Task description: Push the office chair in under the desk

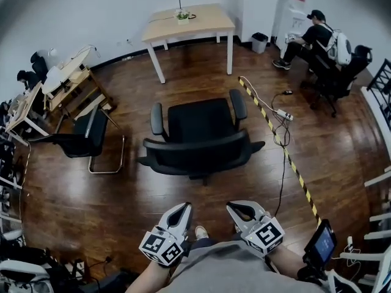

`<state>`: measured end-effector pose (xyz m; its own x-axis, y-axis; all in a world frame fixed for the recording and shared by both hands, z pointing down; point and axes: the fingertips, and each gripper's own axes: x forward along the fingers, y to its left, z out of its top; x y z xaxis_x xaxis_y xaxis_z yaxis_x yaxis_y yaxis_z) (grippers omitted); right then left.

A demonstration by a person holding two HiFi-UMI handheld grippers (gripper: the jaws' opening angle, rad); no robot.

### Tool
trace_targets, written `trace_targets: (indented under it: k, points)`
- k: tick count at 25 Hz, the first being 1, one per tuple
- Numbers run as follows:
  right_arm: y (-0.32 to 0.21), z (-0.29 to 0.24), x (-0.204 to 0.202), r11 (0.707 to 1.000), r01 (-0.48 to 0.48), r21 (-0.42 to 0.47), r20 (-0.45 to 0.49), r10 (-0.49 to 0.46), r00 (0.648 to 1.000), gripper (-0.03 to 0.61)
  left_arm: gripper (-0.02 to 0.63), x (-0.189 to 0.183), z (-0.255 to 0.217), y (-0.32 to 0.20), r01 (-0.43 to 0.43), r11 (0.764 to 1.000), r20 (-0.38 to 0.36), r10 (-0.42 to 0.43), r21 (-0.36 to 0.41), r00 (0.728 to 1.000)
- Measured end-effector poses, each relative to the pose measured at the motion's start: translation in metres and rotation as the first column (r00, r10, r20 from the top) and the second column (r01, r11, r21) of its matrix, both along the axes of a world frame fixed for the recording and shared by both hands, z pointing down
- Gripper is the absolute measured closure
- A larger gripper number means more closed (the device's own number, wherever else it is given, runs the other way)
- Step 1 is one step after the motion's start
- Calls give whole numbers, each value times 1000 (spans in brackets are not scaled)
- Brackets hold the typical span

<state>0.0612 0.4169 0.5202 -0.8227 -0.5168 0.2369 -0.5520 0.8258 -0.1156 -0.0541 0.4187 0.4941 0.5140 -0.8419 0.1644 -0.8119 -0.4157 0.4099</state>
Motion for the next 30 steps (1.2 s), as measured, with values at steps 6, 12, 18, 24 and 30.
trace_targets:
  k: [6,12,18,24,30]
  points:
    - [-4,-6,-12,996,-80,32,-19,81,997,572,611,-19,7,-7,-83,996,-3,83,18,997]
    - [-9,-11,-16,997,-59,53,-28,61,998,572,611,-17,-1,-14,-74,996,-12,75,42,997]
    - [-24,-18,-13,995,-56,83,-24,58,998,572,611,-19,-7,-25,-57,997,6,57,60,998]
    - [-34,-19,-11,992,-67,103,-12,69,998,572,611,-73,-7,-56,42,994,112,-53,100,992]
    - [-40,-18,-9,991,-84,100,-12,85,996,572,480,-145,11,-99,31,996,385,-61,86,921]
